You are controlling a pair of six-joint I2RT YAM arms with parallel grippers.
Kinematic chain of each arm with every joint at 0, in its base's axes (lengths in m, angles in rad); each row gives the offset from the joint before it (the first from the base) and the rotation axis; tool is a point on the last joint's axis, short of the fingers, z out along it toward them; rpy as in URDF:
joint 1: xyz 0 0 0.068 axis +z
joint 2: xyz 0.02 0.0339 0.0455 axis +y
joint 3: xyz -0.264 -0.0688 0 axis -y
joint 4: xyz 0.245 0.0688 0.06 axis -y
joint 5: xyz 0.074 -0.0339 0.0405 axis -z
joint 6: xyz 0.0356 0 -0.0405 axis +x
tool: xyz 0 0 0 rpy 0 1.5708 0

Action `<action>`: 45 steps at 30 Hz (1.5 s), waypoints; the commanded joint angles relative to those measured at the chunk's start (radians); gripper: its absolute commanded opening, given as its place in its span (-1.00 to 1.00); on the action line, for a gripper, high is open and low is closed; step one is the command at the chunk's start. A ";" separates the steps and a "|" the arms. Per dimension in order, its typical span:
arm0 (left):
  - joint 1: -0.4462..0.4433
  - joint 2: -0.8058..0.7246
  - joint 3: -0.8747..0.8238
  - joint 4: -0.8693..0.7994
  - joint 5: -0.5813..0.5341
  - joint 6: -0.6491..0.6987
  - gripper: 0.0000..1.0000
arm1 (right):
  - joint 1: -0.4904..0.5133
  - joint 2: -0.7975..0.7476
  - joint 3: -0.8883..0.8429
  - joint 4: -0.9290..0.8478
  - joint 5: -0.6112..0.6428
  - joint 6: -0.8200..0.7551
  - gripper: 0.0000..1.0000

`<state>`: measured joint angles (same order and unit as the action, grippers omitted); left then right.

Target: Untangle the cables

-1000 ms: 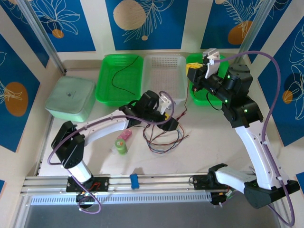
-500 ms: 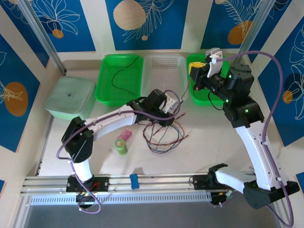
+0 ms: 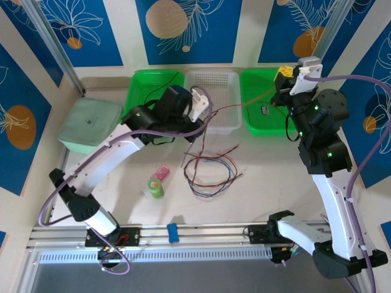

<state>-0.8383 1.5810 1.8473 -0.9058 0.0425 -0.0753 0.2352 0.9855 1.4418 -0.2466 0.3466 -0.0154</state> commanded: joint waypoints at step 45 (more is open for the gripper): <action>1.114 -0.285 -0.123 0.134 0.404 -0.336 -1.00 | -0.569 0.002 0.080 0.250 0.242 0.148 -1.00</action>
<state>0.2466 1.3033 1.7332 -0.8391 0.4187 -0.3622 -0.3092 0.9958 1.5036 -0.0235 0.5426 0.0834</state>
